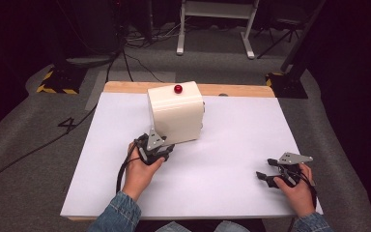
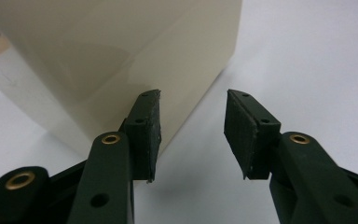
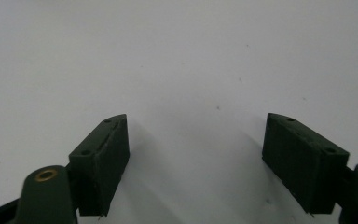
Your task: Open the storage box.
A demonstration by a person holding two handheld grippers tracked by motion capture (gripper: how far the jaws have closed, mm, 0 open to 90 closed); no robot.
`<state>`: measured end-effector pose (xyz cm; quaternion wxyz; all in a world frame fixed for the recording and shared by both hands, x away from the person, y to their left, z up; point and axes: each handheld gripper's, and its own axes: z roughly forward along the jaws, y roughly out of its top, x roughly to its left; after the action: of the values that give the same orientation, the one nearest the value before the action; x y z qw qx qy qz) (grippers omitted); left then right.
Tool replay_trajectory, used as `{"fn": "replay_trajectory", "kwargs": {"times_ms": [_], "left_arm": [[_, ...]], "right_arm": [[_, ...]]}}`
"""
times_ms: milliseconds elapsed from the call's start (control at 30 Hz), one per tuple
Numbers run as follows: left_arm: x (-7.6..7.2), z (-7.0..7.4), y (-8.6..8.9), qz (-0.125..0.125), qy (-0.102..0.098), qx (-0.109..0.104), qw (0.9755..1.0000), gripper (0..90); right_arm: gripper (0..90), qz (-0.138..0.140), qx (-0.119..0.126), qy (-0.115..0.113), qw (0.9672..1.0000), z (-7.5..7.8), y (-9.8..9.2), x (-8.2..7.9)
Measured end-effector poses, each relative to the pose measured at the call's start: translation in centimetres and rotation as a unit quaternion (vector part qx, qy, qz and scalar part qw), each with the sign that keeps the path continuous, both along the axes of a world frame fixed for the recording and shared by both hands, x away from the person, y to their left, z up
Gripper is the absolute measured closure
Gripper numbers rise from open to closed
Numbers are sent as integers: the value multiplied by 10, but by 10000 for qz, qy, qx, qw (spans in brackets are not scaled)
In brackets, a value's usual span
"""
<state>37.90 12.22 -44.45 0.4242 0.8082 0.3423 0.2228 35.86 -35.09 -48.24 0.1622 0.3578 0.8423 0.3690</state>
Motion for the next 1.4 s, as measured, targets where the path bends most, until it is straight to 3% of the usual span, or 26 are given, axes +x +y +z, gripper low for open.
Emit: {"fn": "replay_trajectory", "kwargs": {"times_ms": [233, 333, 433, 467, 567, 633, 700, 833, 867, 933, 1033, 1067, 1300, 1400], "left_arm": [[9, -5, 18, 442, 169, 83, 9988, 536], [10, -6, 21, 448, 216, -29, 9988, 496], [8, -5, 20, 474, 193, 10, 9987, 436], [3, -3, 20, 482, 165, 47, 9987, 388], [-3, -1, 22, 450, 175, 58, 9988, 373], [-10, 1, 27, 424, 133, 73, 9990, 368], [-20, 4, 31, 457, 156, 44, 9988, 353], [-38, 5, 43, 423, 110, -24, 9990, 342], [-42, 5, 45, 415, 135, -14, 9990, 334], [-50, 5, 51, 402, 104, -91, 9991, 332], [-59, 4, 58, 402, 93, -136, 9991, 323], [-61, 2, 61, 410, 82, -128, 9990, 323], [-65, -9, 71, 473, 190, -75, 9987, 319], [-63, -13, 73, 503, 229, -60, 9985, 319]], "right_arm": [[231, -4, -18, -10, 10000, 0, 0, 0], [231, 2, -23, -4, 10000, 1, 0, 0], [238, 0, -36, -9, 10000, 1, 1, 0], [312, 9, 22, 10, 10000, 3, 1, -1], [299, 79, 168, 3, 9998, 7, 4, -1], [303, 131, 266, -158, 9994, 15, 7, -1], [307, 195, 512, -254, 9982, 26, 12, 1], [333, 310, 859, -486, 9946, 51, 31, 14], [355, 270, 1047, -566, 9925, 62, 42, 21], [356, 345, 1121, -595, 9913, 69, 48, 25], [364, 653, 1358, -714, 9860, 98, 71, 41], [364, 653, 1358, -714, 9860, 98, 71, 41], [364, 968, 1430, -881, 9810, 135, 113, 67], [360, 952, 1402, -962, 9808, 145, 128, 78]]}}
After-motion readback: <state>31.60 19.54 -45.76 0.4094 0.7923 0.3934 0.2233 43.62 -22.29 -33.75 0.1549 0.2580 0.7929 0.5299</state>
